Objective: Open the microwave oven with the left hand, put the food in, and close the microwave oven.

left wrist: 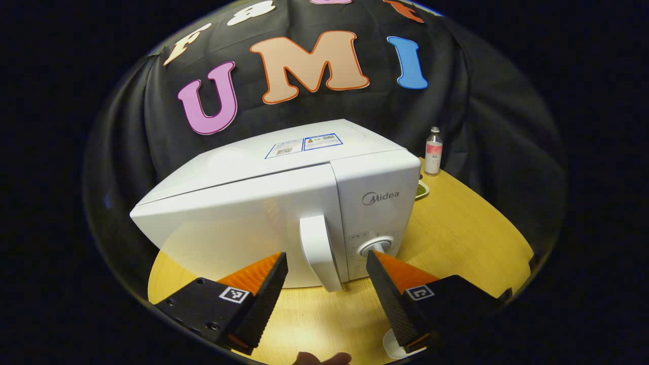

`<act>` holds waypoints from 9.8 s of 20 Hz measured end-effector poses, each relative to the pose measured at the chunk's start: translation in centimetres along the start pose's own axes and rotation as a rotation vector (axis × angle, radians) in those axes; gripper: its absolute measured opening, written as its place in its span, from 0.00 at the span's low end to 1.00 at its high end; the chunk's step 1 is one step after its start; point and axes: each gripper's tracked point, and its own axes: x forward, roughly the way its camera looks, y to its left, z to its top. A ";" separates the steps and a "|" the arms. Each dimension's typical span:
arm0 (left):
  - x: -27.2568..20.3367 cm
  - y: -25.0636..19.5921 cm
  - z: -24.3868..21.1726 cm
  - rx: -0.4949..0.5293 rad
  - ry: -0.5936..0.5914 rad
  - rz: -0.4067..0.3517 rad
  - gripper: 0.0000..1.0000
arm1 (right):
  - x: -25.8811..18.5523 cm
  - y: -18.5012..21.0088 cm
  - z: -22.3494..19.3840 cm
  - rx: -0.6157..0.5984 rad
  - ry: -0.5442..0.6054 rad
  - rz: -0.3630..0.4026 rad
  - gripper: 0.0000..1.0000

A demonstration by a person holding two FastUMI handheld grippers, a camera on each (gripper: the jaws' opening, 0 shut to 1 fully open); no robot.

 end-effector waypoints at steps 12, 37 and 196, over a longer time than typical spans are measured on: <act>1.2 -0.2 -1.7 -0.059 0.054 -0.021 0.22 | 0.7 0.4 -0.7 -0.003 0.020 0.005 0.94; -6.1 0.5 -6.6 -0.125 0.067 -0.139 0.09 | 1.0 2.3 -1.9 0.071 0.027 0.079 0.94; -42.7 31.5 2.7 -0.265 -0.472 0.456 0.94 | 11.1 50.4 -43.7 0.929 0.594 0.130 0.65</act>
